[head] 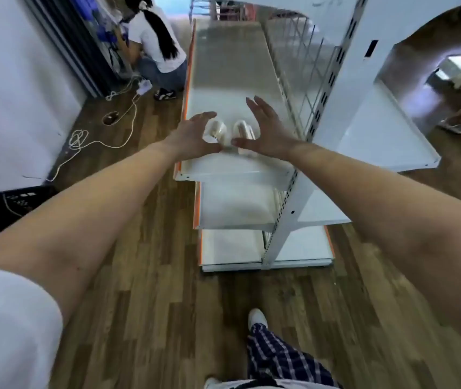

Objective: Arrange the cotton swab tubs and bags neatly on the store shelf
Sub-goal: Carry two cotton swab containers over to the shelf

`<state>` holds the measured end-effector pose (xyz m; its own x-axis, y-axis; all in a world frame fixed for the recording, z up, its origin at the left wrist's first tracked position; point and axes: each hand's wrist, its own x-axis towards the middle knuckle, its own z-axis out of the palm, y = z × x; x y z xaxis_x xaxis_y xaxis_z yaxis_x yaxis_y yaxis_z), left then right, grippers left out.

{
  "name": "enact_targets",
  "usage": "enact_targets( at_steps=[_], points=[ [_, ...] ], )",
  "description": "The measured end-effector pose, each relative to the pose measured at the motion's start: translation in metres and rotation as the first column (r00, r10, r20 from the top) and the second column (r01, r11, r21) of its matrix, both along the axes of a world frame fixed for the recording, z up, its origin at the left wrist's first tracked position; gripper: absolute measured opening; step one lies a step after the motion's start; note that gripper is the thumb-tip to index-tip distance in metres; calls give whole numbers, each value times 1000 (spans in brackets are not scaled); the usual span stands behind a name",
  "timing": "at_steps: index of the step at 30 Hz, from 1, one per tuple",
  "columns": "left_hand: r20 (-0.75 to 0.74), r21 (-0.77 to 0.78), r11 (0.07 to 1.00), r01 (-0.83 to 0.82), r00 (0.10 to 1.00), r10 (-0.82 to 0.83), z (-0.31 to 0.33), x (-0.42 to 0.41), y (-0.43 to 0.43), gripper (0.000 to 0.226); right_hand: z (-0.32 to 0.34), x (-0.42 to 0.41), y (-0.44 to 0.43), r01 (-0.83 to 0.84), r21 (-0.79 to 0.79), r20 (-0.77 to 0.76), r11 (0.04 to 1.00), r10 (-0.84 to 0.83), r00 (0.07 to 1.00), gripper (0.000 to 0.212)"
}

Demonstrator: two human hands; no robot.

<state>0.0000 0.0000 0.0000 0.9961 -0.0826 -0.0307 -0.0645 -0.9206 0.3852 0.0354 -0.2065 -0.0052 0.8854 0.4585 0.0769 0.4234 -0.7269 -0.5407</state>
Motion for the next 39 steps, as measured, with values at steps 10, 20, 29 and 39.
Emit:
enact_targets(
  at_steps=[10, 20, 29, 39],
  points=[
    [-158, 186, 979, 84, 986, -55, -15, 82, -14, 98, -45, 55, 33, 35, 26, -167, 999, -30, 986, 96],
    [-189, -6, 984, 178, 966, -176, -47, 122, 13, 96, -59, 77, 32, 250, 74, -175, 965, -234, 956, 89],
    [-137, -143, 935, 326, 929, -345, -24, 135, 59, 96, -53, 78, 88, 423, 164, -126, 891, -407, 905, 90],
    [-137, -268, 963, -29, 991, -8, -1, 106, 117, 71, -14, 100, 119, 258, 249, -57, 933, -252, 966, 82]
  ],
)
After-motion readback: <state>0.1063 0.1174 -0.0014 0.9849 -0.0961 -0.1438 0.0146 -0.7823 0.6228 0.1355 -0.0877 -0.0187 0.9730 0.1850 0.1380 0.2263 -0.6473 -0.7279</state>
